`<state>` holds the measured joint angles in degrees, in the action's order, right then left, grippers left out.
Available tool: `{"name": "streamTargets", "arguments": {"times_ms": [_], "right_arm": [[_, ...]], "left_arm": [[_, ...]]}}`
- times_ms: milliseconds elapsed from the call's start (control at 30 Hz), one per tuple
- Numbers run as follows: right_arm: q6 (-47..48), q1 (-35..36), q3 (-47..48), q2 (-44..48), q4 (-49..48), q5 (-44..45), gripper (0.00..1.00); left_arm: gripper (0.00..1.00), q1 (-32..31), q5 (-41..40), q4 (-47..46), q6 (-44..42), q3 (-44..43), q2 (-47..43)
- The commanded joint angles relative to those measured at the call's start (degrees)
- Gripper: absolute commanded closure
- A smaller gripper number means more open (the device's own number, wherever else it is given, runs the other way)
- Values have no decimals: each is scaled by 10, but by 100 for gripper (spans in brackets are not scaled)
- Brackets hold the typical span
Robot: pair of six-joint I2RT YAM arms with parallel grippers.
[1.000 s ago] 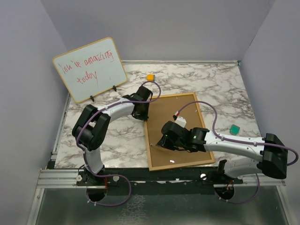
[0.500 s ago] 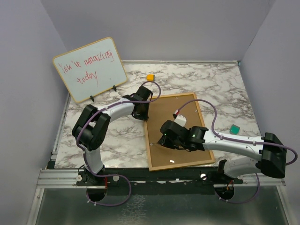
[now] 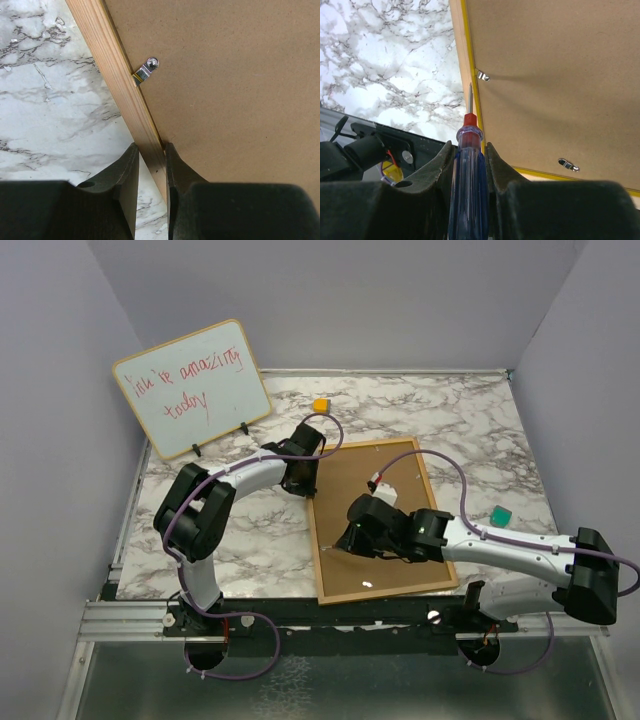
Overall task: Take the photo out of the frame
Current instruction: Release the photo frame item from the photo frame.
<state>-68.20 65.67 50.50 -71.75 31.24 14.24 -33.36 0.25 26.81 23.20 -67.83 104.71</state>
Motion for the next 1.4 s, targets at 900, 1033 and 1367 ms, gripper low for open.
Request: {"name": "streamTargets", "arguments": {"times_ms": [900, 1033, 1367], "right_arm": [[-1, 2, 22, -56, 26, 26, 100], [3, 2, 22, -58, 26, 29, 100], [-14, 2, 20, -58, 28, 37, 99]], "left_arm": [[100, 0, -41, 48, -41, 8, 35], [100, 0, -49, 47, -42, 11, 29], [100, 0, -44, 47, -41, 11, 30]]}}
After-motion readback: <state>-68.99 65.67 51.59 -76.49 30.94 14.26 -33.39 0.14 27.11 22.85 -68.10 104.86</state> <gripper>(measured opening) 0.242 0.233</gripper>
